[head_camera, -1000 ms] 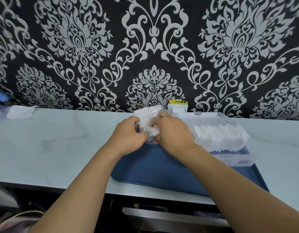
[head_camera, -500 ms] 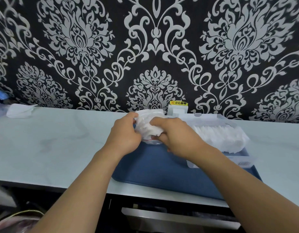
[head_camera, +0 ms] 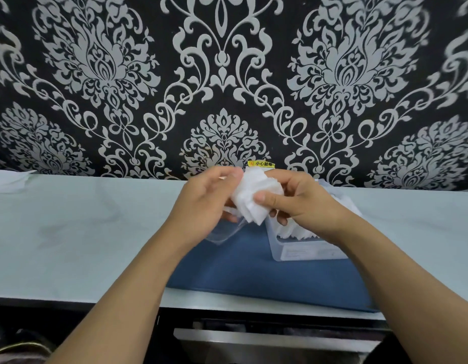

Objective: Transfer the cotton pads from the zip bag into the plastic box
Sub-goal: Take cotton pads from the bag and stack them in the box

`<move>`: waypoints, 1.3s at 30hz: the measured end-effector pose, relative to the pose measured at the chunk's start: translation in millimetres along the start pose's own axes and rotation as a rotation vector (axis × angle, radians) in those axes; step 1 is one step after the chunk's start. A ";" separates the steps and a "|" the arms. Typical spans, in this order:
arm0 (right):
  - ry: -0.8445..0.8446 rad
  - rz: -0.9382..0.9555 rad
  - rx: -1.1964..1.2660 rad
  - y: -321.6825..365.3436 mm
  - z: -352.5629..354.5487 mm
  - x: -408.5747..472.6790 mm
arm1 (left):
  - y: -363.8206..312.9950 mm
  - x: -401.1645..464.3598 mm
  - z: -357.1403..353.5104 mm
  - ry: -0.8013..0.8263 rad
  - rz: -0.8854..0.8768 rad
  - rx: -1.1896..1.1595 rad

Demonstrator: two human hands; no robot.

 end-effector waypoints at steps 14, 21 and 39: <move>-0.244 -0.045 0.185 -8.3 57.6 -26.6 | 20.8 1.7 -45.5 -0.017 0.253 -0.179; -0.237 -0.010 -0.019 -2.4 45.9 -21.7 | 16.8 2.3 -62.9 0.106 0.231 -0.174; -0.257 -0.025 -0.035 -5.8 53.9 -19.2 | 17.4 -0.3 -67.5 0.122 0.290 -0.322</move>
Point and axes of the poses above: each hand's wrist, its own x-axis towards the middle knuckle, its own z-axis out of the back of the hand, y = z × x, the point moved 8 cm from there along x, towards the middle knuckle, and after that the axes turned 10 degrees about -z, right-handed, at the moved point
